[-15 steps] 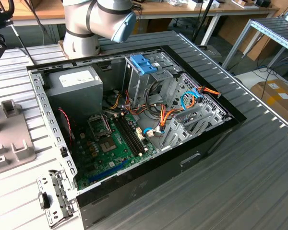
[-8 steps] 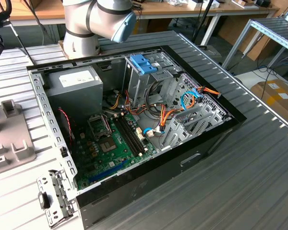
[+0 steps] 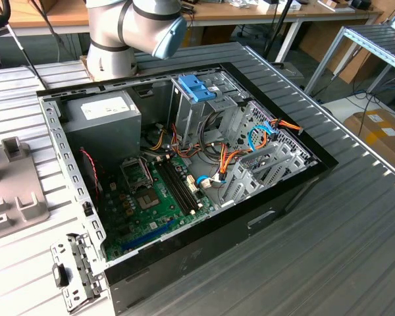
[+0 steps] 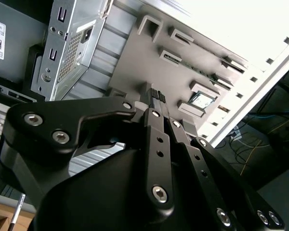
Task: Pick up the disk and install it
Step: 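Reach for the disk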
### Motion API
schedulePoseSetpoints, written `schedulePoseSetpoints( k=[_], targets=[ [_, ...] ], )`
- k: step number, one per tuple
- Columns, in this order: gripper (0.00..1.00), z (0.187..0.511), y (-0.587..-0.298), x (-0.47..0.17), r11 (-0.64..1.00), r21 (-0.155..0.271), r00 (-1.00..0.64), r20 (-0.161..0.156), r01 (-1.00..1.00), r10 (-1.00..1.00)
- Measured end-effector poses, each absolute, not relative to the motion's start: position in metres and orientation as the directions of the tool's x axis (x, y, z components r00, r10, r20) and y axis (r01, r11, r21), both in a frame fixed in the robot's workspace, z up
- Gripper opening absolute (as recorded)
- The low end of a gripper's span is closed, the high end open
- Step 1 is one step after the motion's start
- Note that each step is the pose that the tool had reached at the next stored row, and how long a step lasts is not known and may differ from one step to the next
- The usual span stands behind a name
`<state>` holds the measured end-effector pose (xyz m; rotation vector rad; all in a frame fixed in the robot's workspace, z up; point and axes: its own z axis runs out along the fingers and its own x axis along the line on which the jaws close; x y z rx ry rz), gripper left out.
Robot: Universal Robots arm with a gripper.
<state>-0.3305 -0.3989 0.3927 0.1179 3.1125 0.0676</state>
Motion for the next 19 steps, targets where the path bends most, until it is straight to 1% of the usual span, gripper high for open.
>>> schedulePoseSetpoints(
  k=[19],
  targets=[
    [0.11, 0.3927, -0.3989, -0.3377, 0.996, 0.044, -0.997, -0.024, 0.075, 0.076]
  ],
)
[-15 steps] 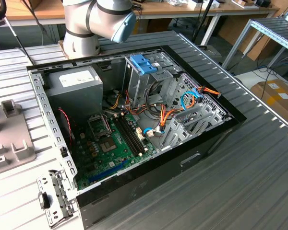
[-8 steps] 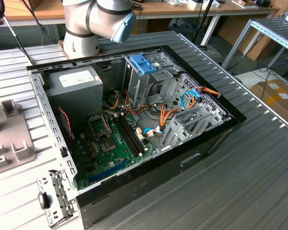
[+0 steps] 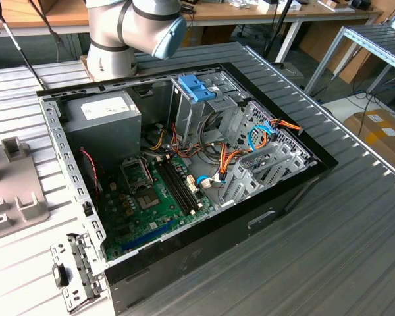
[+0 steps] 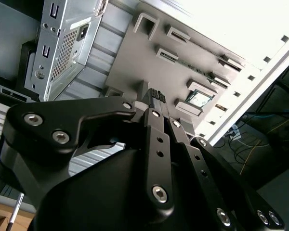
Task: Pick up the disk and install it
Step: 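Reach for the disk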
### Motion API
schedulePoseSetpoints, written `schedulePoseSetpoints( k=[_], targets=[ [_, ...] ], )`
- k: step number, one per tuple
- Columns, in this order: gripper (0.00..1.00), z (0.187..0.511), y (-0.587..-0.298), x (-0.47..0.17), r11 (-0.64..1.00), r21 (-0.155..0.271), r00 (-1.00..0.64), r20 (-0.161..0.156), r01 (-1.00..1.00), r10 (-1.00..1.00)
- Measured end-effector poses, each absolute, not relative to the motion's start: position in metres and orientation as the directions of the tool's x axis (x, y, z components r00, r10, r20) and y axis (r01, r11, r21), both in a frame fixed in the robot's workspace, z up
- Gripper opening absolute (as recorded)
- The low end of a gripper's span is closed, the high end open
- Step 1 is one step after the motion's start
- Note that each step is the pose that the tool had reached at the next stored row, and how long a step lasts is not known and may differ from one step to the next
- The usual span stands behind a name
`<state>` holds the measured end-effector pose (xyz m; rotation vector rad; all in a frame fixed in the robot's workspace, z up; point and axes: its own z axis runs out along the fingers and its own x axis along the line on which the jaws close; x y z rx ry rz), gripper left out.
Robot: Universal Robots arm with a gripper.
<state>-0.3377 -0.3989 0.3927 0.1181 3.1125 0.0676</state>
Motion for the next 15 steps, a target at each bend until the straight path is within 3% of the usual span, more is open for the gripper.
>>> schedulePoseSetpoints(
  k=[15],
  targets=[
    [0.11, 0.3927, -0.3989, -0.3448, 0.996, 0.044, -0.997, -0.024, 0.075, 0.076]
  ],
)
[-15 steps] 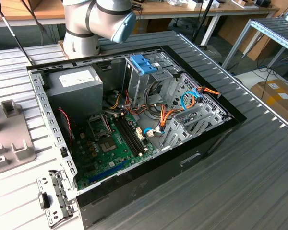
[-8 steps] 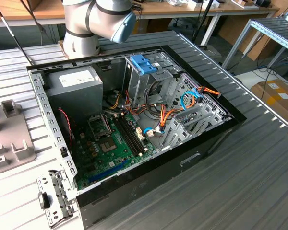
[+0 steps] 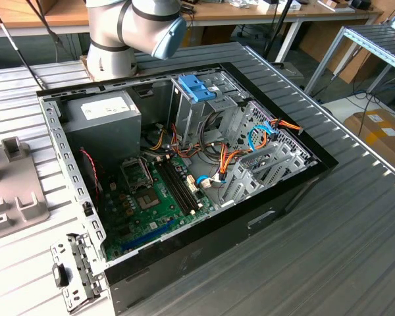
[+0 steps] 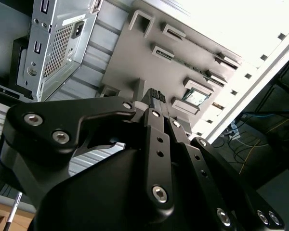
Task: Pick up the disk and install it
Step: 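Reach for the disk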
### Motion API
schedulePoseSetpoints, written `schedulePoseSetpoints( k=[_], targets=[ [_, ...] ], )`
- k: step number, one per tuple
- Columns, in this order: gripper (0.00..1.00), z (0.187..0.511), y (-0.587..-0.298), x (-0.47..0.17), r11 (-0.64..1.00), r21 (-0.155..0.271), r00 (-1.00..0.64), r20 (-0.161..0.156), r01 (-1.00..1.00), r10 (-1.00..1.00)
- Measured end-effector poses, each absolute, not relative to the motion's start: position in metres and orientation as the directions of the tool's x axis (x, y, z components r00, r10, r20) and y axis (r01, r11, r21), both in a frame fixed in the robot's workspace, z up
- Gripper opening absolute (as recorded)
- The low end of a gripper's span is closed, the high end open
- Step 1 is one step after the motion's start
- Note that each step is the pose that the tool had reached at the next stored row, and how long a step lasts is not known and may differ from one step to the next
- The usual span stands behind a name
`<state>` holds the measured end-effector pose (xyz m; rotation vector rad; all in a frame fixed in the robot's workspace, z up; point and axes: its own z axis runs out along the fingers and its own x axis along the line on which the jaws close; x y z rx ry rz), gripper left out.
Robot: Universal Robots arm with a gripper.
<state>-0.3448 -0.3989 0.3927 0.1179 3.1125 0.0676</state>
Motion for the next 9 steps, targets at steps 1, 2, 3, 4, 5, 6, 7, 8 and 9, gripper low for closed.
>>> schedulePoseSetpoints(
  k=[1, 2, 3, 4, 5, 6, 7, 8, 9],
  targets=[
    [0.11, 0.3927, -0.399, -0.3451, 0.996, 0.044, -0.997, -0.024, 0.075, 0.076],
    [0.11, 0.3927, -0.3989, -0.3454, 0.996, 0.044, -0.997, -0.024, 0.075, 0.076],
    [0.11, 0.3927, -0.3989, -0.3459, 0.996, 0.044, -0.997, -0.024, 0.075, 0.076],
    [0.11, 0.3927, -0.399, -0.3463, 0.996, 0.044, -0.997, -0.024, 0.075, 0.076],
    [0.11, 0.3927, -0.3989, -0.3469, 0.996, 0.044, -0.997, -0.024, 0.075, 0.076],
    [0.11, 0.3927, -0.3989, -0.3476, 0.996, 0.044, -0.997, -0.024, 0.075, 0.076],
    [0.11, 0.3927, -0.3989, -0.3479, 0.996, 0.044, -0.997, -0.024, 0.075, 0.076],
    [0.11, 0.3927, -0.3989, -0.3482, 0.996, 0.044, -0.997, -0.024, 0.075, 0.076],
    [0.11, 0.3927, -0.3989, -0.3486, 0.996, 0.044, -0.997, -0.024, 0.075, 0.076]
  ],
)
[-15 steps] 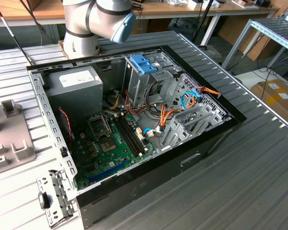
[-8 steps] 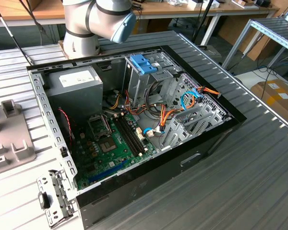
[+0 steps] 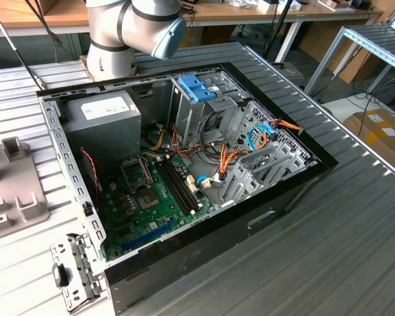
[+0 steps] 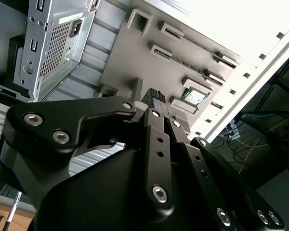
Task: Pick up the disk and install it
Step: 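Reach for the disk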
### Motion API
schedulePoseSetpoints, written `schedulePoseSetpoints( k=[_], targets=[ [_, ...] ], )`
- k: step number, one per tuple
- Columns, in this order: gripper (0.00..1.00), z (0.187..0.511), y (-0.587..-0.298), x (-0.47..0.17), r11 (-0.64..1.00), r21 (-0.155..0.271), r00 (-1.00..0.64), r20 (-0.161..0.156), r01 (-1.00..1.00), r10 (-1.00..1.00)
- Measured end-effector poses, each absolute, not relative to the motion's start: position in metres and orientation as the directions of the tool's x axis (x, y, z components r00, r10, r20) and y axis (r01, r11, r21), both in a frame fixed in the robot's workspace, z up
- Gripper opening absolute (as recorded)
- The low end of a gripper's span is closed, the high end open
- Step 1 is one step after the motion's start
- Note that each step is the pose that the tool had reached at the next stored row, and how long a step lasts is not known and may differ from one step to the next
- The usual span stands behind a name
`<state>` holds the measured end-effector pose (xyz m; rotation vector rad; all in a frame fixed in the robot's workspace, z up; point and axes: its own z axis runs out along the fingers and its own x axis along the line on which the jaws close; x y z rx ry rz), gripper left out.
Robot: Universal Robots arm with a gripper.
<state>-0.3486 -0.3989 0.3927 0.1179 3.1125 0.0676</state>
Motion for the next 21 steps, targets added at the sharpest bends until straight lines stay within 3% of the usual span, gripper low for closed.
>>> schedulePoseSetpoints(
  k=[21],
  targets=[
    [0.11, 0.393, -0.399, -0.361, 0.996, 0.044, -0.997, -0.024, 0.075, 0.076]
  ],
)
